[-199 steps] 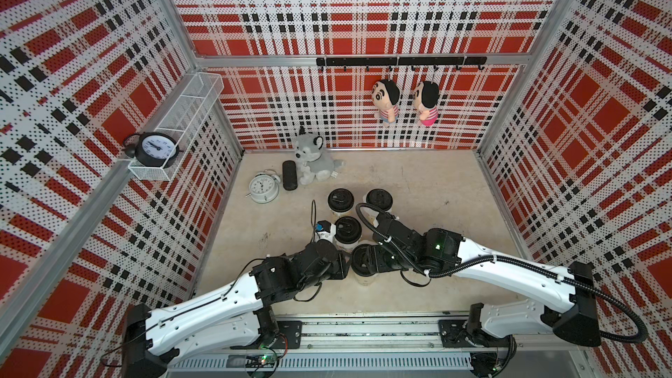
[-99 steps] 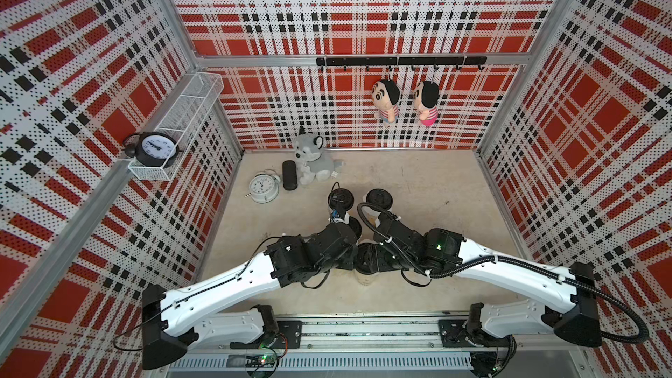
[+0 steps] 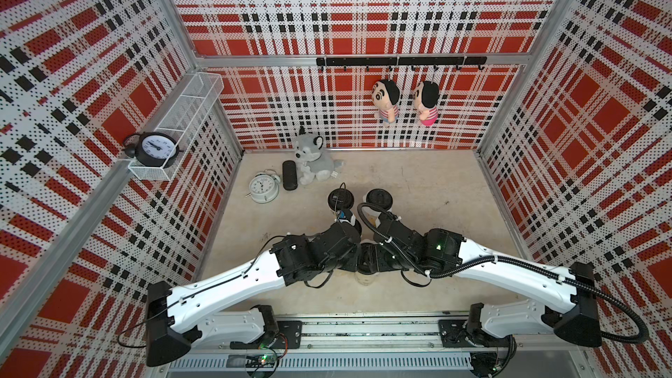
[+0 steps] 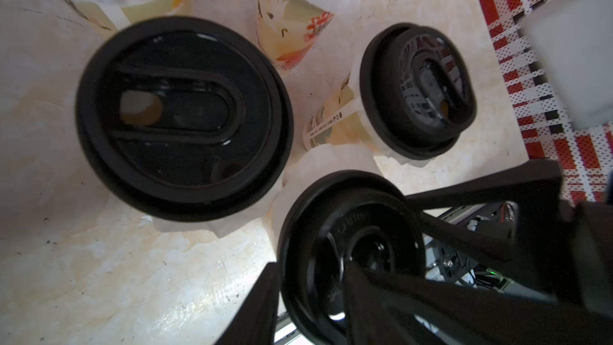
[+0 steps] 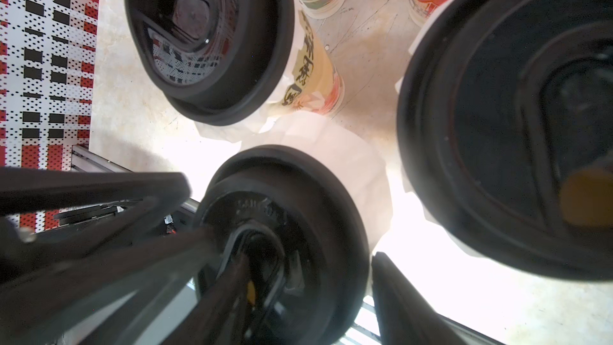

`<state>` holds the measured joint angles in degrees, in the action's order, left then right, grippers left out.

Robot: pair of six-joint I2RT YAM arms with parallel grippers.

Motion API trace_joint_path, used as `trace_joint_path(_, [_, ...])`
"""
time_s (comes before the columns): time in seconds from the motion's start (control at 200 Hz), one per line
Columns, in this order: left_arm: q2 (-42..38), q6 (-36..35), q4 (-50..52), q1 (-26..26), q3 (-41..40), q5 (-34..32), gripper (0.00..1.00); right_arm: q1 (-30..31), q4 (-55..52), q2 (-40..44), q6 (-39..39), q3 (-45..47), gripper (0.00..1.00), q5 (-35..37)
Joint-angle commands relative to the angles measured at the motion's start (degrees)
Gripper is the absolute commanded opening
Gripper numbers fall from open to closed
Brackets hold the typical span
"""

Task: Put the leak-proof paper on the milk tea cups
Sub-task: Secure the cup lid on the cup.

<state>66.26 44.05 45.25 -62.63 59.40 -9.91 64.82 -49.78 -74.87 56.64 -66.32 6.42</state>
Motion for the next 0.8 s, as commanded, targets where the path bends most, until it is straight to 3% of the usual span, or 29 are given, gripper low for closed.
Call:
trace_joint_path(0.0, [0.9,-1.2,-1.4,-0.3,-1.6,1.4,0.36,0.5,-8.6,-2.7,0.1,2.2,0.61,1.0])
trace_joint_path(0.371, [0.5,0.3,0.4,-0.4,-5.3,1.7,0.36,0.5,-8.3,-1.9,0.0,1.2,0.62,1.4])
trace_joint_path(0.797, [-0.1,1.4,0.4,-0.5,-6.9,1.9,0.36,0.5,-11.8,-1.0,-2.2,-7.5,0.65,7.3])
